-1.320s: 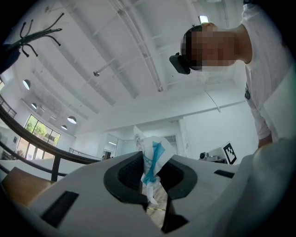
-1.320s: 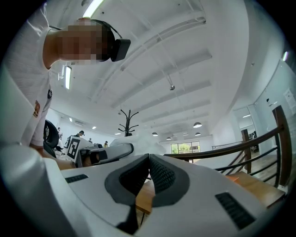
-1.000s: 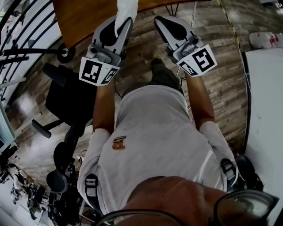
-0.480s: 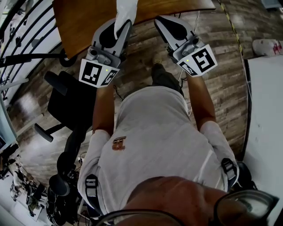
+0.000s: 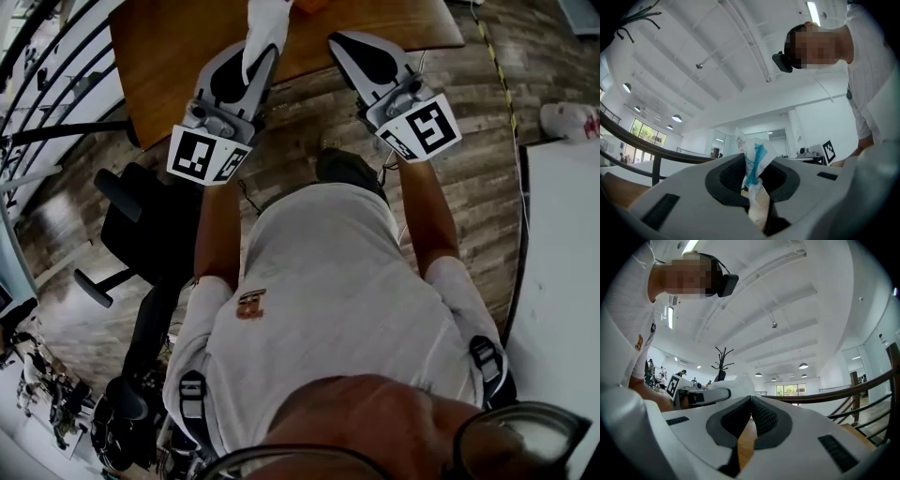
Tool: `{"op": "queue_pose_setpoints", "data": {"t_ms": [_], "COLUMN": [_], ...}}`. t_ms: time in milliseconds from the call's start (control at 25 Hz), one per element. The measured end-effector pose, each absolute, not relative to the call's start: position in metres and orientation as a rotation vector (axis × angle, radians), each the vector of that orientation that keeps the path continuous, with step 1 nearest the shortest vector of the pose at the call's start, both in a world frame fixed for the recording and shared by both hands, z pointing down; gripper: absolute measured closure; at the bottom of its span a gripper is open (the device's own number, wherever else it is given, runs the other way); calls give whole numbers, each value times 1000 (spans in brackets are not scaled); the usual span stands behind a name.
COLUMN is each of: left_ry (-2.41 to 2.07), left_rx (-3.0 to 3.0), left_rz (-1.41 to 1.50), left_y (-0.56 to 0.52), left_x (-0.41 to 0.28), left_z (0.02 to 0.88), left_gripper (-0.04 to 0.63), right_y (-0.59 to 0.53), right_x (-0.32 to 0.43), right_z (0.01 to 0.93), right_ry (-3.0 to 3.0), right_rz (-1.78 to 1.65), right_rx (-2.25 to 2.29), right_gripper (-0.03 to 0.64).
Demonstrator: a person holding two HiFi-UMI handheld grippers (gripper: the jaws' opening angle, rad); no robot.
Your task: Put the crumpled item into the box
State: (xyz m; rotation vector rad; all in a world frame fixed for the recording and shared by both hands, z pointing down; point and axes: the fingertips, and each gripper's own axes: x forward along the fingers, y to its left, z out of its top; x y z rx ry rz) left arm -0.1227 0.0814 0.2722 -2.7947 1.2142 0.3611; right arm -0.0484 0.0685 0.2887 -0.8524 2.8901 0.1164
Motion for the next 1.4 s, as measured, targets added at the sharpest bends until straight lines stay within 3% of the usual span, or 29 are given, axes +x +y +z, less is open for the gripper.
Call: {"op": "queue_pose_setpoints", "data": {"t_ms": [680, 1400], "left_ry": [1388, 1397], "left_rx": [-2791, -2870], "left_rz": [266, 89], "left_y": [-79, -147], "left_x": [-59, -53], "left_z": [295, 316], "left_gripper": [515, 514], "right_y": [-107, -184], "right_x": [22, 21], "right_z": [296, 295], "right_ry": [2970, 2953], "right_rz": [178, 231], "right_rx": [-831, -818], "right_gripper": [584, 584]}}
